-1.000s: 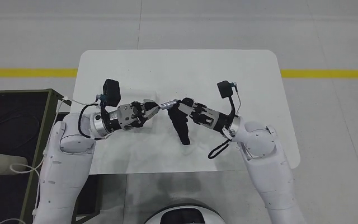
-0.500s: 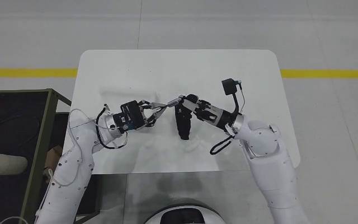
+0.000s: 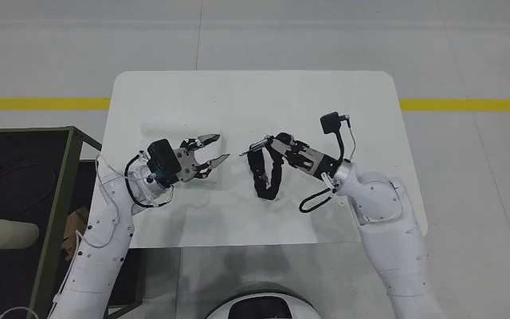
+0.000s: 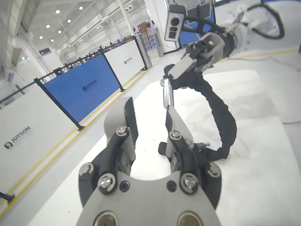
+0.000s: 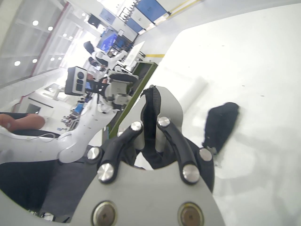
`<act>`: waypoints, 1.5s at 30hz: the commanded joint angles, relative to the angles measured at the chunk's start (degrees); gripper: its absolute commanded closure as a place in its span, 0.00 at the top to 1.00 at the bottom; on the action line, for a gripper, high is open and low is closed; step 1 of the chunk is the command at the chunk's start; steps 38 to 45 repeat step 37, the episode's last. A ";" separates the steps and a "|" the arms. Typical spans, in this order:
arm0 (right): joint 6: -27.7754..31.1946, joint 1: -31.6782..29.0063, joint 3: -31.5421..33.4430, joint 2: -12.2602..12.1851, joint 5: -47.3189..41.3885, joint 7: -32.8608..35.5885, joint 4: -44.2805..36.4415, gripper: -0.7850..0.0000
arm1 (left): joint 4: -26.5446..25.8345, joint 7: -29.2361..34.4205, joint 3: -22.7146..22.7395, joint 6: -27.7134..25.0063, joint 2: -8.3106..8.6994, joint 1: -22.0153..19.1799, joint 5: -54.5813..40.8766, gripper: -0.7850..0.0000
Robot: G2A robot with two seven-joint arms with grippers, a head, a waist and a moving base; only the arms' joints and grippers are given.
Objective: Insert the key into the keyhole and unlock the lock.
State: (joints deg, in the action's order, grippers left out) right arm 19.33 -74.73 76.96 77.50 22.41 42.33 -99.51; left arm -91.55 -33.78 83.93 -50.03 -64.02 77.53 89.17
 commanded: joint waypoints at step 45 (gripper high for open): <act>-3.49 1.88 -0.54 -1.69 22.03 -9.66 1.55 1.00 | -2.02 46.76 -4.41 -7.13 1.63 4.78 -59.80 1.00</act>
